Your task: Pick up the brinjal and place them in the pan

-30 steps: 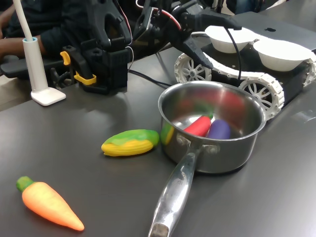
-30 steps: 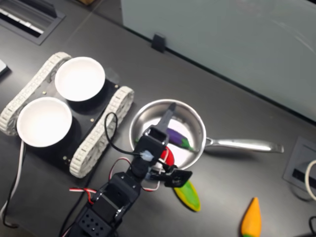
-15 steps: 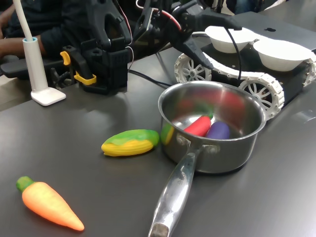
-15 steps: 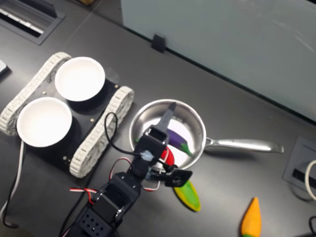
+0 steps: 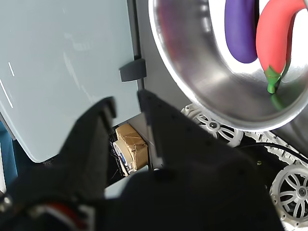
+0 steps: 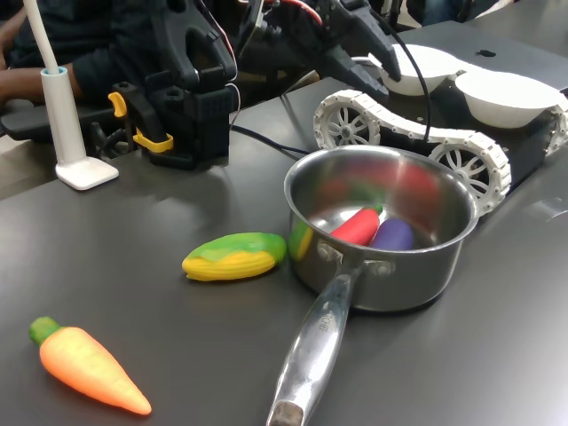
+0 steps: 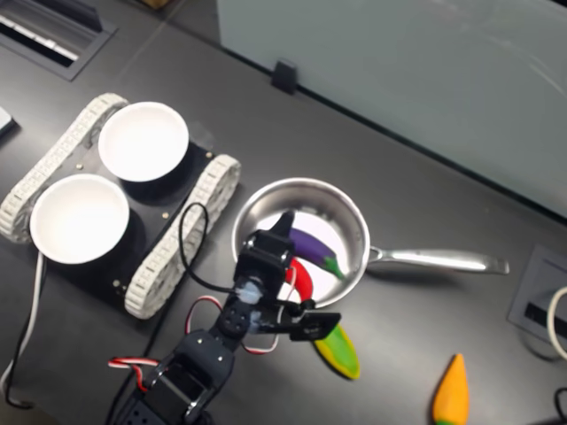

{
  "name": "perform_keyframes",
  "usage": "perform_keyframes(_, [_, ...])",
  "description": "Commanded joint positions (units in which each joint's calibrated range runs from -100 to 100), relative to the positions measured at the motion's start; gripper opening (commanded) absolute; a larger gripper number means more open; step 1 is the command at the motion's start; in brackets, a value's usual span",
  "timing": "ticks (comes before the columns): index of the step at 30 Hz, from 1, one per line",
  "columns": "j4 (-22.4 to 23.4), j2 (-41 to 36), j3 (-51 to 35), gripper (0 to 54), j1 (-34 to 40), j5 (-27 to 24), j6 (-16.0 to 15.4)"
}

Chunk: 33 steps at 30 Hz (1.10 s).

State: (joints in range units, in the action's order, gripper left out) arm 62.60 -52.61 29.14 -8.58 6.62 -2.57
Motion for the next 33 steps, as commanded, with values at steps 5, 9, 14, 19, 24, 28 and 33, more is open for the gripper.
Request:
perform_keyframes(5, [-4.1, -9.1, 2.7, 0.1, 0.8, -2.5, 0.6])
perform_keyframes(9, [-3.6, -13.2, 5.2, 0.1, 2.2, -3.3, 0.6])
perform_keyframes(14, [-1.8, -20.7, 9.3, 0.1, 3.3, -3.4, 0.6])
perform_keyframes(19, [3.5, -28.7, 11.9, 0.1, 5.7, -2.9, 0.6])
perform_keyframes(24, [9.7, -34.6, 12.6, 0.1, 6.2, -4.0, 0.6])
perform_keyframes(28, [13.9, -38.9, 15.1, 0.1, 6.2, -4.3, 0.7])
perform_keyframes(33, [17.6, -42.9, 20.2, 0.1, 6.5, -3.7, 1.6])
